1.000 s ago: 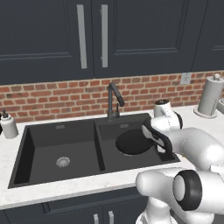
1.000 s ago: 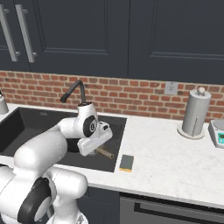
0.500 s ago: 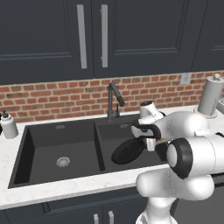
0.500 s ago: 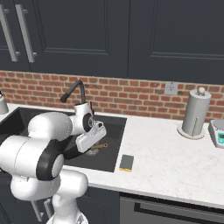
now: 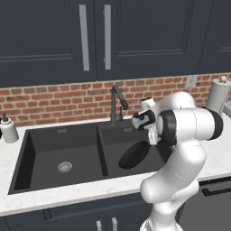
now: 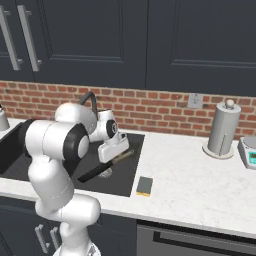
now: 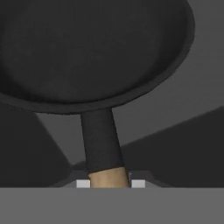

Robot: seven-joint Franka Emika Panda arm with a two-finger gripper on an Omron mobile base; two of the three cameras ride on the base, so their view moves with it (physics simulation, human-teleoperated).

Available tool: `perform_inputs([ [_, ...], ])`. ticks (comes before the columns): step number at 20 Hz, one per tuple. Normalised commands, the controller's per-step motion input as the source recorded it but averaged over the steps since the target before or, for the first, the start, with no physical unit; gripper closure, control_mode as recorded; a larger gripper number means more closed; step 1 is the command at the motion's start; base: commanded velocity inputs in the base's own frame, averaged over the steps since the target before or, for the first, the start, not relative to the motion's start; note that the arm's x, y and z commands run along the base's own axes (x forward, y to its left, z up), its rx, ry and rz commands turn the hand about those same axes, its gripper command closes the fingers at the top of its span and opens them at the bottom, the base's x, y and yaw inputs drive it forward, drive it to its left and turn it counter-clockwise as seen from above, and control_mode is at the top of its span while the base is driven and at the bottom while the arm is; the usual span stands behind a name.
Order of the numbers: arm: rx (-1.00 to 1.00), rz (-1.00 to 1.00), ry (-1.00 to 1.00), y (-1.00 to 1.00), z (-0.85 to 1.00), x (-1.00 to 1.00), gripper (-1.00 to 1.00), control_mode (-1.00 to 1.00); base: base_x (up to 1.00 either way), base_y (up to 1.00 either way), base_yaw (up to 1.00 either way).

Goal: Pick the pan and sponge and place them into the sink. Then turn on the water.

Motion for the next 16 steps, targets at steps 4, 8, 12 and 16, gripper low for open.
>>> perform_inputs([
  [4,0.04,0.03,-0.10,0.00,-0.56,0.02,1.00,-1.00,0.00,0.00,0.00],
  [8,0.08,0.04,-0.15,0.00,-0.58,0.00,1.00,-1.00,0.00,0.00,0.00],
  [12,0.10,0.04,-0.19,0.00,-0.56,0.00,1.00,-1.00,0.00,0.00,0.00],
  [16,0.10,0.03,-0.17,0.11,-0.46,0.00,1.00,-1.00,0.00,0.00,0.00],
])
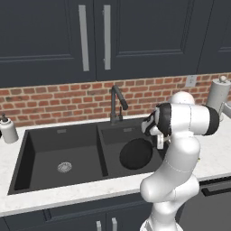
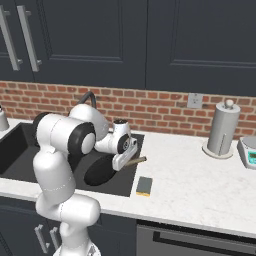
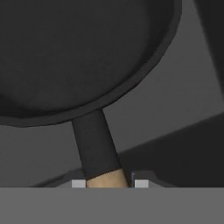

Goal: Pick the pan and sponge and place them into the sink. Then turn on the water.

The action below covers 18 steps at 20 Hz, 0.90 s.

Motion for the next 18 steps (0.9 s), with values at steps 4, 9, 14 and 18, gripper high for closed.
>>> perform_inputs([
  [4,0.09,0.03,-0.10,0.28,-0.21,0.00,1.00,-1.00,0.00,0.00,0.00],
  [9,0.03,0.03,-0.04,0.37,-0.08,0.00,1.00,-1.00,0.00,0.00,0.00],
  [14,0.00,0.01,0.00,0.36,-0.12,0.00,1.00,-1.00,0.00,0.00,0.00],
  [18,0.00,0.00,0.00,0.33,-0.22,0.00,1.00,-1.00,0.00,0.00,0.00],
])
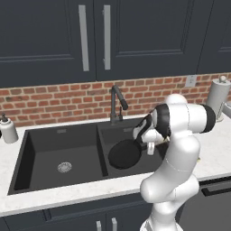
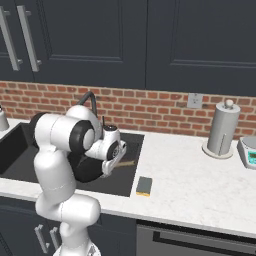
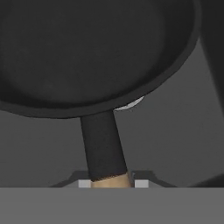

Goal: Pick the pan and sponge and place them into the sink. Then turn on the water.

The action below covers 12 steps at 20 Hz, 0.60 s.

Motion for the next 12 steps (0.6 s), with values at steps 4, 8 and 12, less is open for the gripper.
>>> perform_inputs([
  [4,-0.01,0.00,0.00,0.31,-0.35,0.00,1.00,-1.00,0.00,0.00,0.00],
  [8,0.00,0.00,0.00,0.33,-0.26,0.00,1.00,-1.00,0.00,0.00,0.00],
  [12,0.00,0.00,0.00,0.32,-0.29,0.00,1.00,-1.00,0.00,0.00,0.00],
])
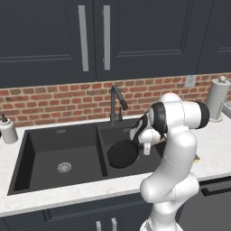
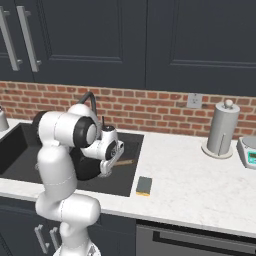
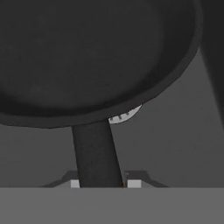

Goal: Pick the pan and sponge and place them into the sink. Then turn on the water.

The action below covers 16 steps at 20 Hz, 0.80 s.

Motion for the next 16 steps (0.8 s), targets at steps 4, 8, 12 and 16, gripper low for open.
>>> perform_inputs([
  [4,0.00,0.00,0.00,0.31,-0.34,0.00,-1.00,-1.00,0.00,0.00,0.00],
  [8,0.00,0.00,0.00,0.08,-0.06,0.00,-1.00,-1.00,0.00,0.00,0.00],
  [12,0.00,0.00,0.00,0.00,0.00,0.00,-1.00,-1.00,0.00,0.00,0.00],
  [16,0.00,0.00,-0.04,0.00,0.02,-0.02,-1.00,-1.00,0.00,0.00,0.00],
])
